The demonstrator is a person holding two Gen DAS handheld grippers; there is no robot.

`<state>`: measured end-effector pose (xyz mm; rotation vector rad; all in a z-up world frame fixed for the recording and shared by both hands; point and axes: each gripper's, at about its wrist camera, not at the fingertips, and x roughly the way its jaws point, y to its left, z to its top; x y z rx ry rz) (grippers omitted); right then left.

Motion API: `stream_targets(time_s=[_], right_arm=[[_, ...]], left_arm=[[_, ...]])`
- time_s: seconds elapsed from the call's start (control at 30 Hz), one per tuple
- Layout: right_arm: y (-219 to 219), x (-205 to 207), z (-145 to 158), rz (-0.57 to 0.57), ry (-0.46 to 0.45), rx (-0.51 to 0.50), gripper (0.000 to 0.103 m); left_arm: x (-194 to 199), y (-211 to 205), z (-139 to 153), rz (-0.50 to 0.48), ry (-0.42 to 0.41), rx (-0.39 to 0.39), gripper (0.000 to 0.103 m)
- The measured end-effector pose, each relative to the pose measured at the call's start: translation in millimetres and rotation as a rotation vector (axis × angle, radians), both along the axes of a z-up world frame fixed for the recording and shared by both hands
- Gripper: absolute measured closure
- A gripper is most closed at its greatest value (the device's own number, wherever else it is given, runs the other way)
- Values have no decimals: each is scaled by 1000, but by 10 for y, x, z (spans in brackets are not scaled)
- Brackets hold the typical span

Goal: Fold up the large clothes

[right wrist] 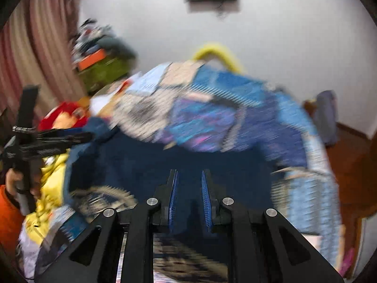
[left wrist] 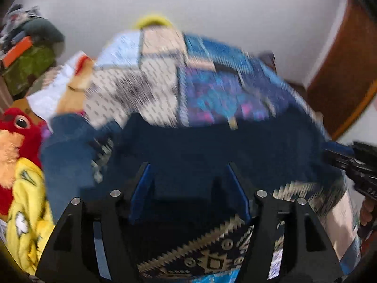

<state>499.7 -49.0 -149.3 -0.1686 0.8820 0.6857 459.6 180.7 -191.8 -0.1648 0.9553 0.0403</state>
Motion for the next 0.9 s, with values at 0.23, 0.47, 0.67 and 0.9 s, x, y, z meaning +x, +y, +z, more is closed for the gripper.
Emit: stream_targets(time_s=[0.23, 0.47, 0.67, 0.9], right_arm=[[309, -58, -802, 49, 18, -207, 88], [37, 18, -827, 12, -73, -318, 87], [-277, 21, -798, -68, -96, -379, 84], [-941, 80, -785, -261, -1, -328, 0]], left_arm=[[-210, -79, -670, -33, 49, 40, 29], [-339, -97, -623, -51, 36, 151, 29], [-582, 10, -588, -49, 13, 211, 29], [-927, 261, -691, 50, 87, 299, 23]])
